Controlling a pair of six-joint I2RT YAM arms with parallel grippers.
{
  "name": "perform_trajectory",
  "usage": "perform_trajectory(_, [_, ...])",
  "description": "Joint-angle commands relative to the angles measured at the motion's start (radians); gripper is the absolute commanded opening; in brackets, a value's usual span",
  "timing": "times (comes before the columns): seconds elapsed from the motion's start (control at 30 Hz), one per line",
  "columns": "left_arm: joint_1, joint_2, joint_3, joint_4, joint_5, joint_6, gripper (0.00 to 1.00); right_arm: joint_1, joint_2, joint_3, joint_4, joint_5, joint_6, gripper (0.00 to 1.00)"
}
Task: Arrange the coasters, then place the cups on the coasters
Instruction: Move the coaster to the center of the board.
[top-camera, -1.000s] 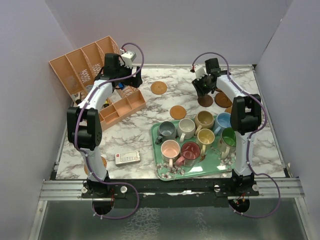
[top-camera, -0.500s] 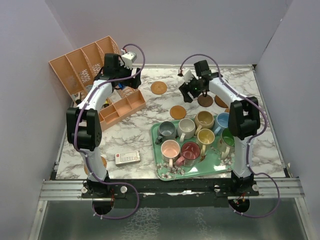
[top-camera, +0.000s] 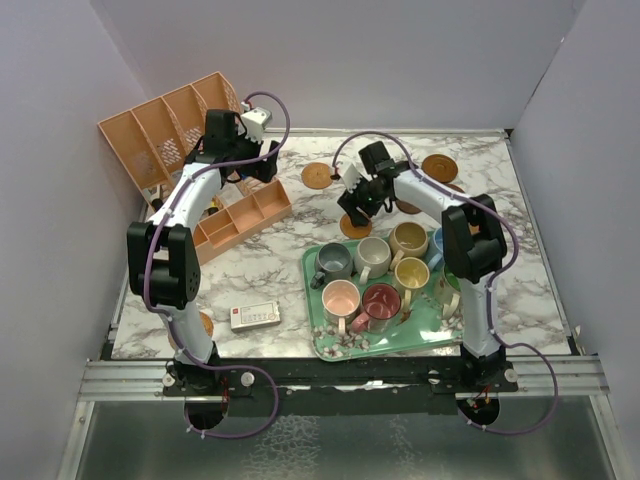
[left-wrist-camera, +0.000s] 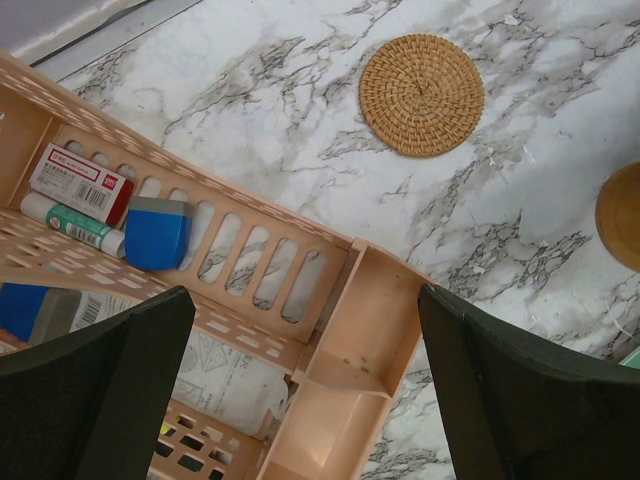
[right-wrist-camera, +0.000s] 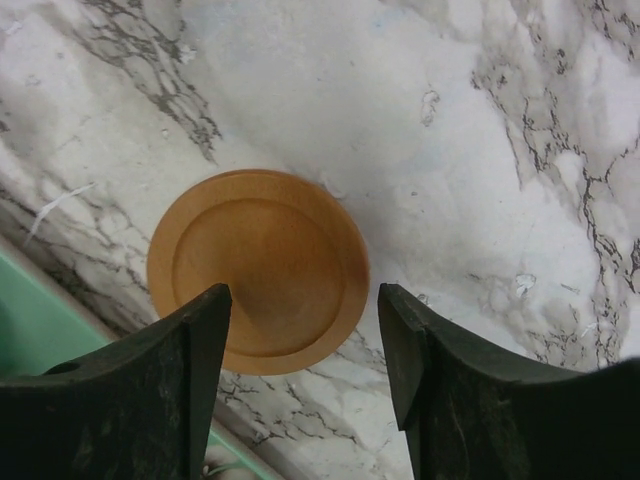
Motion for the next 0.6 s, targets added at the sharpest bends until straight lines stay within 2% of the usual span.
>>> perform_trajectory(0.0, [0.003, -0.031, -0.005, -0.016, -0.007, 0.01, 0.99, 0.002, 0.048, 0.004, 0.067, 0.126, 0.001, 0.59])
perform_trajectory(0.2, [0.003, -0.023, 0.002, -0.016, -0.008, 0.01, 0.99, 0.001, 0.078, 0.018, 0.117, 0.21, 0.032, 0.51])
perform_trajectory(0.33, [0.003, -0.017, 0.0, -0.017, -0.007, 0.011, 0.99, -0.006, 0.125, 0.058, 0.149, 0.318, 0.082, 0.44])
perform_trajectory(0.57, [0.003, -0.009, 0.003, -0.017, -0.004, 0.01, 0.99, -0.049, 0.204, 0.173, 0.164, 0.402, 0.133, 0.4])
